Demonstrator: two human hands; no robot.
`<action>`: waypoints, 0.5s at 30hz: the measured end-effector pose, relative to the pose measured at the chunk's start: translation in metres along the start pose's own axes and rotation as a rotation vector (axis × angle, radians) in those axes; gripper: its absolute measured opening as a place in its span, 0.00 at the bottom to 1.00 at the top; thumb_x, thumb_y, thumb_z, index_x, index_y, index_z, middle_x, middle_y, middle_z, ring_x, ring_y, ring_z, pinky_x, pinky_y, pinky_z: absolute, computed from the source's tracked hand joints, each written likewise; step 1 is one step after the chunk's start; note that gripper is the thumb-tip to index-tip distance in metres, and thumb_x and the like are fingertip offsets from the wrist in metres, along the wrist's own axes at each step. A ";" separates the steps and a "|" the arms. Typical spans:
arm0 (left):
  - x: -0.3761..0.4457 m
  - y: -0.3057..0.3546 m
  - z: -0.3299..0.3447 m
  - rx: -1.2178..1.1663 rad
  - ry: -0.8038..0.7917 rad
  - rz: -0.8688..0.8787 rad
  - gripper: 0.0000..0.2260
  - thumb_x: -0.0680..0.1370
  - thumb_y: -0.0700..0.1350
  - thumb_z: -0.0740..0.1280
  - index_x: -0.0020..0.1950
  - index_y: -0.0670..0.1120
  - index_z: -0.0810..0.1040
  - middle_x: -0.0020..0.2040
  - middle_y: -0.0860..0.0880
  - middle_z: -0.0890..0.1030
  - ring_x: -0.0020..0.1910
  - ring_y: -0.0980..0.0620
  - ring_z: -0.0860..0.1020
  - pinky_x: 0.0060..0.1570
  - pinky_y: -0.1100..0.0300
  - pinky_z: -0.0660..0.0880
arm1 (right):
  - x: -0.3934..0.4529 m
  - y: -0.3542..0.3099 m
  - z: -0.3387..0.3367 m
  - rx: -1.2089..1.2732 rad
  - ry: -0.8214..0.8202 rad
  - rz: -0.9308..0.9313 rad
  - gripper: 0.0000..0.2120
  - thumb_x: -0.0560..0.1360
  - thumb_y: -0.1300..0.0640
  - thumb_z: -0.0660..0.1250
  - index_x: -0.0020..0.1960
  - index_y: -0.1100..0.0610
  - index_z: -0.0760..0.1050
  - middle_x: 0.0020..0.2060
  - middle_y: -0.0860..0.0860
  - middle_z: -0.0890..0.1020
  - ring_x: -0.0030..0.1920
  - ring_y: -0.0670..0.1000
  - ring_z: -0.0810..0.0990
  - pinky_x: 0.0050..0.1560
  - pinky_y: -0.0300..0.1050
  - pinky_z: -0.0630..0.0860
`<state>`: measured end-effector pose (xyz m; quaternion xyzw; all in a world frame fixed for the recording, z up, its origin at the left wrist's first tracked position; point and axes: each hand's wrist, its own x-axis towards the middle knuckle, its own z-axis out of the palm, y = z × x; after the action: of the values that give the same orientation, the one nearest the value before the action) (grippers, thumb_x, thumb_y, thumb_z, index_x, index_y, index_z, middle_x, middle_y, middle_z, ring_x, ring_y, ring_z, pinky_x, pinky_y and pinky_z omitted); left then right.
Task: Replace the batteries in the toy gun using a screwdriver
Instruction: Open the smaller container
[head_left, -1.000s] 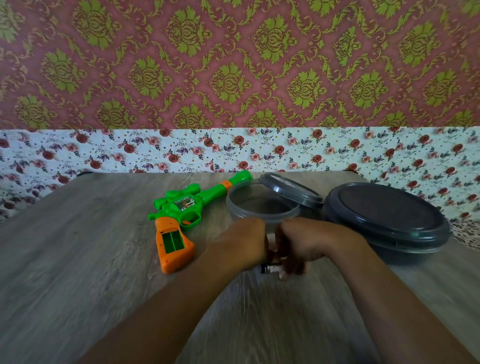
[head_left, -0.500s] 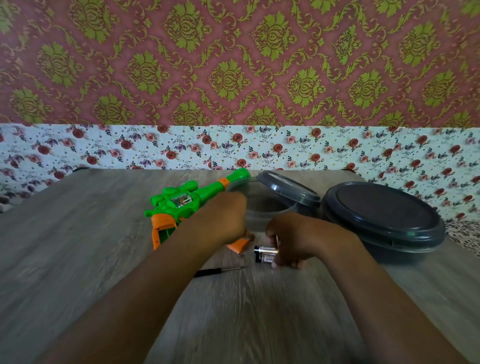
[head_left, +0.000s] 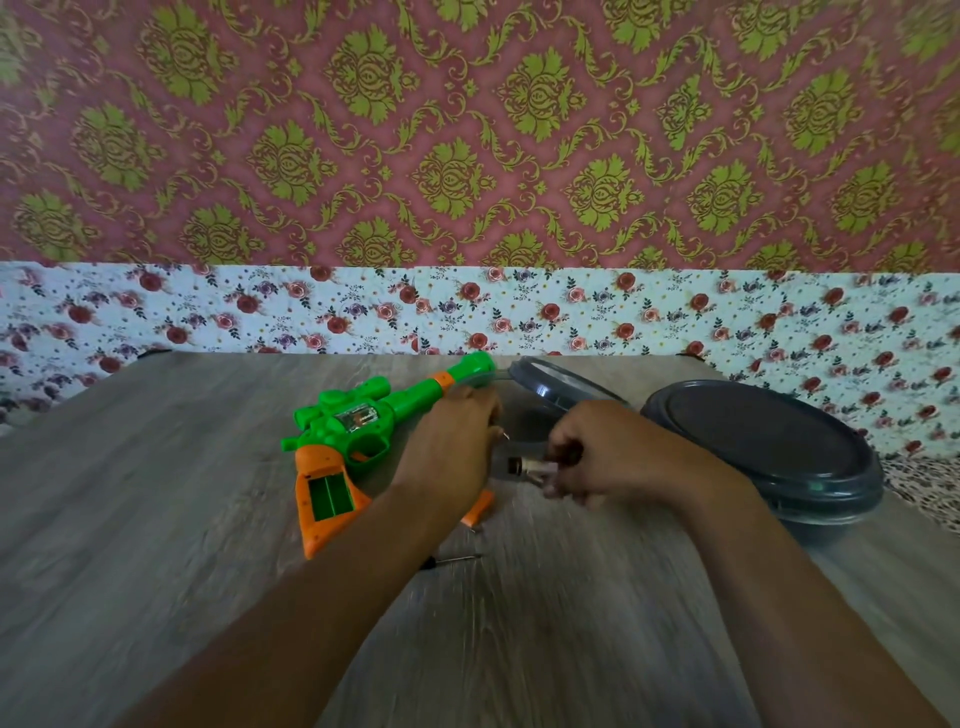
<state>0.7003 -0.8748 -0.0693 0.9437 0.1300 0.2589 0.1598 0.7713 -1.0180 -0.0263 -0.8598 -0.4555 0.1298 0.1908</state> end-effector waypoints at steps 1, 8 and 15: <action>0.000 -0.002 0.000 0.005 -0.006 -0.001 0.05 0.79 0.40 0.62 0.53 0.42 0.76 0.52 0.44 0.78 0.49 0.47 0.77 0.51 0.51 0.75 | 0.001 0.004 -0.002 -0.022 0.075 -0.014 0.03 0.70 0.58 0.72 0.40 0.58 0.79 0.34 0.52 0.82 0.32 0.46 0.80 0.36 0.40 0.77; -0.002 -0.006 0.008 0.045 -0.036 0.002 0.08 0.79 0.39 0.60 0.53 0.46 0.77 0.52 0.46 0.80 0.51 0.47 0.78 0.50 0.48 0.77 | 0.023 0.017 0.016 -0.192 0.485 0.003 0.05 0.73 0.58 0.66 0.46 0.57 0.79 0.43 0.54 0.80 0.42 0.50 0.76 0.43 0.41 0.71; -0.011 -0.006 0.012 0.054 -0.051 -0.003 0.08 0.80 0.45 0.60 0.55 0.45 0.76 0.56 0.47 0.77 0.53 0.47 0.76 0.51 0.50 0.76 | 0.035 0.021 0.036 -0.100 0.616 0.052 0.10 0.74 0.51 0.67 0.49 0.57 0.79 0.45 0.54 0.81 0.44 0.50 0.78 0.46 0.44 0.75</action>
<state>0.6967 -0.8754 -0.0857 0.9538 0.1342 0.2308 0.1381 0.7916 -0.9922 -0.0690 -0.8783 -0.3599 -0.1548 0.2738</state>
